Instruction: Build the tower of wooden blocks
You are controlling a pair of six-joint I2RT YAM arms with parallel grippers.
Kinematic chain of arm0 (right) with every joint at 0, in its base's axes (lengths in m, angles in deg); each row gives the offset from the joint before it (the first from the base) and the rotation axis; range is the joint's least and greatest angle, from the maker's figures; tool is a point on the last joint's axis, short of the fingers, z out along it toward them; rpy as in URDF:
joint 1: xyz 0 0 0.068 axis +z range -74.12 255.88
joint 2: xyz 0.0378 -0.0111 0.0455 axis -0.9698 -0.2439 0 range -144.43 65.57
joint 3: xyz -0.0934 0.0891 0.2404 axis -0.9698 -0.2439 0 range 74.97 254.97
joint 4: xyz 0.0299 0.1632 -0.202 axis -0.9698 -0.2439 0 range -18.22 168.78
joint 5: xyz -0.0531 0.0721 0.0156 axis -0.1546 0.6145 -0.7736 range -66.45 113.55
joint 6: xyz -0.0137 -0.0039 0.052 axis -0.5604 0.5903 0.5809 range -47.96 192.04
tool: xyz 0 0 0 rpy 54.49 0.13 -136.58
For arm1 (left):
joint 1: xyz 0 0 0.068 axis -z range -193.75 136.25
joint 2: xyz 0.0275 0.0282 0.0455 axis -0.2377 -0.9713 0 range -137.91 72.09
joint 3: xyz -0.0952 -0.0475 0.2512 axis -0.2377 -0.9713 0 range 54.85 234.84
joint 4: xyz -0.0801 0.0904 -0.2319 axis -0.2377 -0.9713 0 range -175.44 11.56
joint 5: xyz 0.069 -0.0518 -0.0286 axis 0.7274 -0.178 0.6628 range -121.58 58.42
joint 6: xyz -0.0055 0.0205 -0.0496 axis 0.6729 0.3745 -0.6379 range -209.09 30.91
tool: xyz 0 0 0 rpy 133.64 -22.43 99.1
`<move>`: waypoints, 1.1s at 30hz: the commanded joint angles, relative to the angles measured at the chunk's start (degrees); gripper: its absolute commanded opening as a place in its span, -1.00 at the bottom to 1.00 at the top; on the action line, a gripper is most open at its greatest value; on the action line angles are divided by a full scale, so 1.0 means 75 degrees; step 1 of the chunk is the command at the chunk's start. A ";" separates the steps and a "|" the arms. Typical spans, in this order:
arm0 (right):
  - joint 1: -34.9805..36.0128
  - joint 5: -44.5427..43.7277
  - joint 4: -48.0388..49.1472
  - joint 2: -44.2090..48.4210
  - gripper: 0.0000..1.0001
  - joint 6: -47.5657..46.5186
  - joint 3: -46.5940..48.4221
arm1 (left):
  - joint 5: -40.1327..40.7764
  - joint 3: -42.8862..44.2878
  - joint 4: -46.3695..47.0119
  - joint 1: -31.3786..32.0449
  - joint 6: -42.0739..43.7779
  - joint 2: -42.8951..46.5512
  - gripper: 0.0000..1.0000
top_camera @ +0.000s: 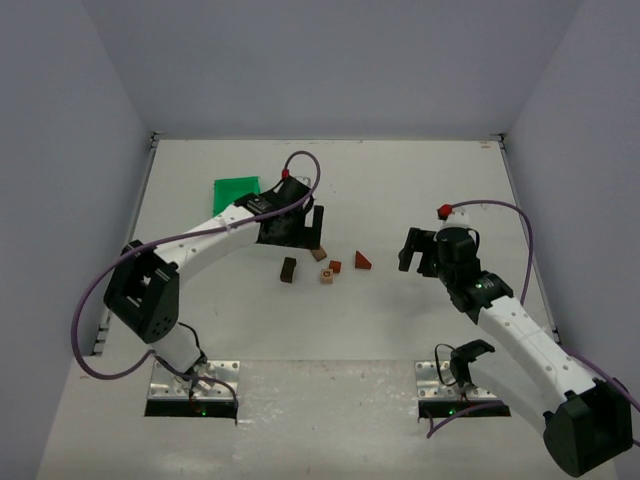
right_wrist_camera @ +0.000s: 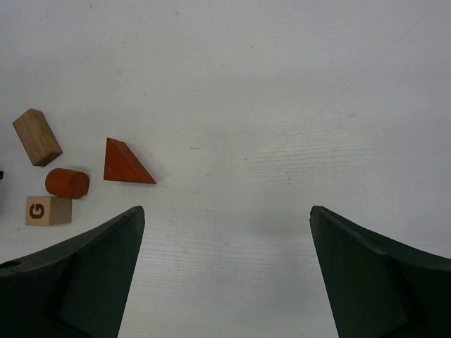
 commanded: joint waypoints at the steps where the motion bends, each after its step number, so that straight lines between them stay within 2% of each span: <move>1: -0.0031 -0.0093 0.0417 0.0133 0.97 -0.0097 -0.0038 | 0.0183 0.0234 0.0868 0.0067 -0.0744 0.0659 1.00; 4: -0.0031 -0.0086 0.0419 0.0091 0.97 -0.0057 -0.0053 | 0.0205 0.0206 0.1040 0.0130 -0.1097 0.0742 1.00; 7: -0.0031 -0.0119 0.0422 0.0045 0.97 -0.0024 -0.0050 | 0.0241 0.0151 0.1119 0.0402 -0.0963 0.0647 1.00; 12: -0.0037 -0.0145 0.0375 -0.0078 0.97 -0.0026 -0.0003 | 0.0344 0.0169 0.0621 0.1056 -0.1074 0.0194 1.00; 15: -0.0031 -0.0216 0.0326 -0.0175 0.97 0.0008 0.0026 | 0.1058 0.0291 0.0142 0.1481 -0.1418 -0.0154 1.00; 19: -0.0031 -0.0279 0.0260 -0.0300 0.97 0.0020 0.0090 | 0.1016 0.0268 0.0137 0.1774 -0.1713 -0.0555 1.00; 24: -0.0034 -0.0374 0.0223 -0.0333 0.97 0.0020 0.0106 | 0.1095 0.0534 0.0131 0.2007 -0.1734 -0.1257 0.98; 33: -0.0031 -0.0515 0.0220 -0.0365 0.97 0.0018 0.0105 | 0.0837 0.0726 0.0271 0.2039 -0.1667 -0.1699 0.90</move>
